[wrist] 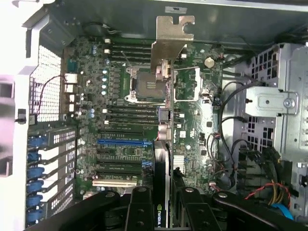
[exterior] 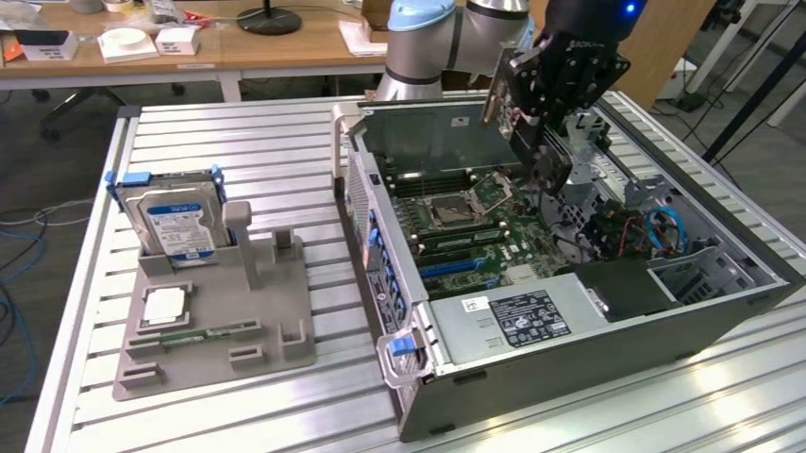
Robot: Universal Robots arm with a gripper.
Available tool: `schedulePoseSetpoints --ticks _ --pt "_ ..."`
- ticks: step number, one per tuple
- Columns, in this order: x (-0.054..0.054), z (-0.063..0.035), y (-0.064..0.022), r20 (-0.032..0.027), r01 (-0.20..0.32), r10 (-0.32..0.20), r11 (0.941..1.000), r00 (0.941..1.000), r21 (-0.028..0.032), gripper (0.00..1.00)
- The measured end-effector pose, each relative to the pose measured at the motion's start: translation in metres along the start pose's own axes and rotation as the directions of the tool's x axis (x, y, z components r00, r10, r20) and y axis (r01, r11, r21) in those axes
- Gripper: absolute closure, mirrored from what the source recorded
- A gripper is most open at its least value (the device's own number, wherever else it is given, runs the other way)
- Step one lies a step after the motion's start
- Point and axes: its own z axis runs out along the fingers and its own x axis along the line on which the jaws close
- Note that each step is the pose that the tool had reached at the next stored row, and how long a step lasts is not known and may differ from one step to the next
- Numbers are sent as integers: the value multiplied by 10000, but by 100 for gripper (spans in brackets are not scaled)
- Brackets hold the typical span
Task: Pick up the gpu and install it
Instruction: 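Insert the gpu into the slot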
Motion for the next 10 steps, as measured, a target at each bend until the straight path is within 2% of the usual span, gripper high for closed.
schedulePoseSetpoints --ticks 5,10 --pt "0 0 0 -39 731 -731 9973 9973 -15 74" --pt "0 -1 0 -80 1529 -1529 9882 9882 -33 74"
